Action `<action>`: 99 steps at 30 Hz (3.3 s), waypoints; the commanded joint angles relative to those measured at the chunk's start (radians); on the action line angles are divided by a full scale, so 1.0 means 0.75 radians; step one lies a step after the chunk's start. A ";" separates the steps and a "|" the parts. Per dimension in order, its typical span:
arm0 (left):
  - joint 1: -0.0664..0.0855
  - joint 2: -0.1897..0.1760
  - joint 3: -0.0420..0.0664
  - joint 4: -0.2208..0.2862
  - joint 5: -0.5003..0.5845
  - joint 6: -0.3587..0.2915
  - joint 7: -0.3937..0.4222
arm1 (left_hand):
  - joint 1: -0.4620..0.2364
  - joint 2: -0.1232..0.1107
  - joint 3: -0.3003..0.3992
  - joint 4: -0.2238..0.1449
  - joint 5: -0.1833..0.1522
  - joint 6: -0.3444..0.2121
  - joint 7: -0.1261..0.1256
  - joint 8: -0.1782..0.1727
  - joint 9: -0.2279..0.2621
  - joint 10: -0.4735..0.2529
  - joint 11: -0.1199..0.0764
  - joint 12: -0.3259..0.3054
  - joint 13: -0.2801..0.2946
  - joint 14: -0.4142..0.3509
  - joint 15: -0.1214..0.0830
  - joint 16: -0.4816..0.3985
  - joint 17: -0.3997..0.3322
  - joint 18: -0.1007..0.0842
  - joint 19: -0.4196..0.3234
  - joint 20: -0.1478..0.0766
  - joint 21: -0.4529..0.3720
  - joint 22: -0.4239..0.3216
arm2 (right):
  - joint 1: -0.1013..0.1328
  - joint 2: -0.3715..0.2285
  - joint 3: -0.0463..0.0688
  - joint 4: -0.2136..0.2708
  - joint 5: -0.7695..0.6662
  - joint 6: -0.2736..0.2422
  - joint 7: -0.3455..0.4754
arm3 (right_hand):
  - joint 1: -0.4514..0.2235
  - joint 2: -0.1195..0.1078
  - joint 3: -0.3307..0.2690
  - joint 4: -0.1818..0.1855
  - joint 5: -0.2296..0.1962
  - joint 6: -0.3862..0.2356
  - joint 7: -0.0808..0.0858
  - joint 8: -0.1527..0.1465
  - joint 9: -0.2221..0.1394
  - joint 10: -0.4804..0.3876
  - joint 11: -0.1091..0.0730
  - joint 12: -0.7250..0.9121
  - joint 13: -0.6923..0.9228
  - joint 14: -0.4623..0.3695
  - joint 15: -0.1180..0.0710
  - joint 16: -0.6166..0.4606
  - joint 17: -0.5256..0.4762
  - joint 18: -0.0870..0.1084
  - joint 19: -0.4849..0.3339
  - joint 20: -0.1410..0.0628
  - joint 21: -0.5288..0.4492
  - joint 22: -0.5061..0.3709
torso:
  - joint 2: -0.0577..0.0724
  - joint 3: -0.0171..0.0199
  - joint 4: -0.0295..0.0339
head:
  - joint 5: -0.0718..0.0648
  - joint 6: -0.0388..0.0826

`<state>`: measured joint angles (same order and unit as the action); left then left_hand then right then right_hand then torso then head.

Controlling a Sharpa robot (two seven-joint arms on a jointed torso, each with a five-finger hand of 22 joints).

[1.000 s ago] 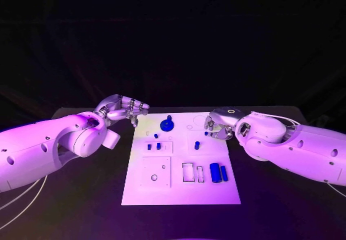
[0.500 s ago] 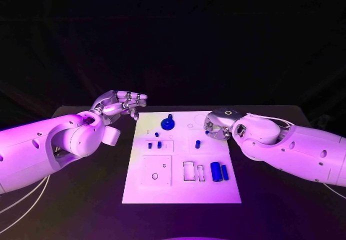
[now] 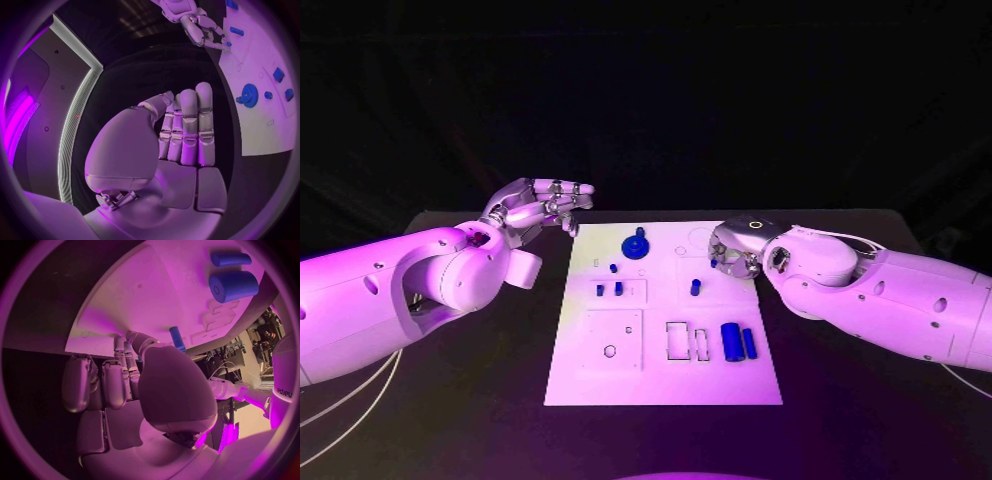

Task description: Assemble the parts on the task board

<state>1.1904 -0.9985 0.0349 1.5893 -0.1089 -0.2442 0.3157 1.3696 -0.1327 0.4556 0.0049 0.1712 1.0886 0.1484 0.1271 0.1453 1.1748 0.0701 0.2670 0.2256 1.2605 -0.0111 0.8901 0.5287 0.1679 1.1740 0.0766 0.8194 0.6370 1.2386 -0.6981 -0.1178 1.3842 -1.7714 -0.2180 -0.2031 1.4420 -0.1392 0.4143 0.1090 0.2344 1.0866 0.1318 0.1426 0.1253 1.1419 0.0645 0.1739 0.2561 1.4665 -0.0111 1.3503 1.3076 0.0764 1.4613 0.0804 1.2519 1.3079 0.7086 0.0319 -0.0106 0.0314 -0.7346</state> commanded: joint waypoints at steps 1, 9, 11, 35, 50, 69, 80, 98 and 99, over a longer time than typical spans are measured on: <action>0.001 0.002 0.000 0.004 0.013 0.000 0.021 | 0.005 0.012 0.002 -0.009 0.004 -0.012 0.000 0.009 0.000 -0.010 -0.001 0.009 0.002 0.010 0.002 -0.008 -0.002 0.022 0.008 0.002 -0.007 -0.003 | -0.010 0.000 -0.004 0.005 0.014 0.013 0.025 | 0.000 0.008 0.007 -0.001 -0.007 0.010 -0.001 -0.003 0.001 0.013 0.001 -0.010 -0.003 0.090 -0.006 0.004 0.090 -0.010 0.025 -0.001 0.003 0.039 | 0.000 -0.0004 -0.0007 | 0.001 -0.002; 0.001 0.002 0.000 -0.001 0.013 0.007 0.012 | 0.012 0.016 0.003 -0.017 0.004 -0.014 0.001 0.010 0.000 -0.014 0.000 0.012 0.003 0.010 0.002 -0.010 -0.006 0.023 0.008 0.001 -0.014 -0.010 | -0.014 -0.007 -0.004 0.027 0.021 0.007 0.030 | -0.008 -0.003 0.008 -0.007 -0.012 0.008 0.001 -0.009 0.002 0.016 0.003 -0.016 -0.007 0.090 -0.005 0.005 0.089 -0.009 0.024 -0.003 0.001 0.039 | 0.000 -0.0002 -0.0006 | 0.004 -0.004; 0.001 0.002 0.000 -0.002 0.013 0.010 0.009 | 0.012 0.016 0.003 -0.017 0.004 -0.014 0.001 0.010 0.000 -0.014 0.000 0.012 0.003 0.010 0.002 -0.010 -0.006 0.023 0.008 0.001 -0.014 -0.010 | -0.014 -0.007 -0.004 0.027 0.022 0.004 0.029 | -0.013 -0.007 0.009 -0.009 -0.013 0.005 0.003 -0.013 0.001 0.015 0.004 -0.021 -0.009 0.089 -0.004 0.004 0.088 -0.009 0.023 -0.004 0.000 0.039 | 0.000 -0.0010 0.0005 | 0.003 -0.003; 0.001 0.004 0.000 -0.004 0.011 0.031 -0.024 | 0.015 0.020 0.004 -0.023 0.002 -0.019 0.005 0.009 -0.001 -0.021 0.003 0.014 0.003 0.008 0.004 -0.014 -0.010 0.022 0.009 0.002 -0.019 -0.014 | -0.016 0.020 -0.004 -0.021 0.017 0.030 0.015 | 0.005 0.036 0.065 -0.068 -0.019 0.061 -0.008 -0.006 0.021 0.073 -0.010 -0.035 -0.017 0.091 -0.016 0.027 0.103 -0.017 0.033 -0.009 0.043 0.077 | 0.000 0.0000 0.0012 | 0.005 -0.011; 0.001 0.003 0.000 -0.007 0.009 0.035 -0.038 | 0.019 0.023 0.005 -0.029 0.002 -0.024 0.007 0.008 -0.002 -0.026 0.004 0.016 0.004 0.007 0.005 -0.017 -0.013 0.022 0.010 0.002 -0.022 -0.016 | -0.018 -0.005 -0.003 0.006 0.014 -0.043 0.019 | 0.001 0.036 0.065 -0.090 -0.012 0.080 -0.017 -0.001 0.030 0.095 -0.017 -0.041 -0.016 0.090 -0.021 0.029 0.103 -0.019 0.035 -0.013 0.056 0.088 | -0.001 -0.0004 -0.0007 | 0.008 -0.011; 0.001 0.007 -0.002 -0.029 0.011 0.052 -0.046 | 0.012 0.029 0.004 -0.031 0.001 -0.036 0.013 0.004 -0.004 -0.040 0.010 0.020 0.004 0.002 0.009 -0.021 -0.018 0.021 0.009 0.005 -0.029 -0.021 | 0.008 -0.083 0.019 0.143 0.061 -0.182 0.030 | -0.010 0.032 0.063 -0.098 0.002 0.085 -0.017 -0.002 0.033 0.105 -0.019 -0.046 -0.016 0.090 -0.025 0.032 0.104 -0.021 0.037 -0.014 0.063 0.095 | -0.002 -0.0012 -0.0013 | 0.022 -0.002; 0.001 0.016 -0.002 -0.040 0.011 0.053 -0.064 | 0.005 0.033 0.001 -0.029 0.001 -0.040 0.013 0.004 -0.005 -0.042 0.010 0.025 0.005 0.010 0.010 -0.014 -0.016 0.021 0.012 0.007 -0.031 -0.023 | 0.011 -0.120 0.030 0.379 0.093 -0.229 0.045 | -0.012 0.031 0.063 -0.099 0.003 0.086 -0.016 -0.002 0.034 0.106 -0.019 -0.047 -0.016 0.090 -0.025 0.031 0.103 -0.020 0.036 -0.014 0.059 0.092 | -0.001 -0.0012 0.0007 | 0.052 -0.003; 0.002 0.064 -0.003 -0.064 0.014 0.039 -0.059 | 0.005 0.038 0.005 -0.033 0.002 -0.041 0.014 0.006 -0.005 -0.046 0.011 0.032 0.007 0.003 0.011 -0.018 -0.019 0.022 0.010 0.007 -0.037 -0.026 | -0.128 0.084 0.020 0.350 0.124 -0.209 0.103 | -0.016 0.033 0.064 -0.105 0.006 0.083 -0.012 -0.006 0.035 0.106 -0.016 -0.054 -0.017 0.090 -0.025 0.030 0.102 -0.019 0.034 -0.015 0.053 0.088 | -0.003 -0.0032 -0.0019 | 0.154 -0.053; 0.002 0.065 -0.003 -0.062 0.014 0.039 -0.059 | 0.005 0.038 0.005 -0.033 0.002 -0.041 0.014 0.006 -0.005 -0.046 0.011 0.032 0.007 0.003 0.011 -0.018 -0.019 0.022 0.010 0.007 -0.037 -0.026 | -0.134 0.090 0.019 0.345 0.123 -0.206 0.103 | -0.016 0.033 0.064 -0.105 0.006 0.083 -0.012 -0.006 0.035 0.106 -0.016 -0.054 -0.017 0.090 -0.025 0.030 0.102 -0.019 0.034 -0.015 0.053 0.088 | -0.003 -0.0031 -0.0023 | 0.161 -0.056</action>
<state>1.1907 -0.9525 0.0327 1.5394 -0.1032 -0.2259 0.2612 1.3761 -0.1131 0.4595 -0.0155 0.1712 1.0642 0.1583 0.1310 0.1427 1.1463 0.0772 0.2868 0.2292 1.2641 -0.0038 0.8787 0.5156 0.1743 1.1777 0.0804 0.7977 0.6186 1.1416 -0.6332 -0.1039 1.6481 -1.6802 -0.3772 -0.1414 1.4420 -0.1185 0.4637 0.0342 0.2365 1.1434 0.1209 0.1327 0.1504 1.2117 0.0592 0.1371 0.2425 1.4665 -0.0253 1.3715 1.3077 0.0767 1.4648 0.0767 1.2950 1.3075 0.7058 0.0303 -0.0129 0.1380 -0.7695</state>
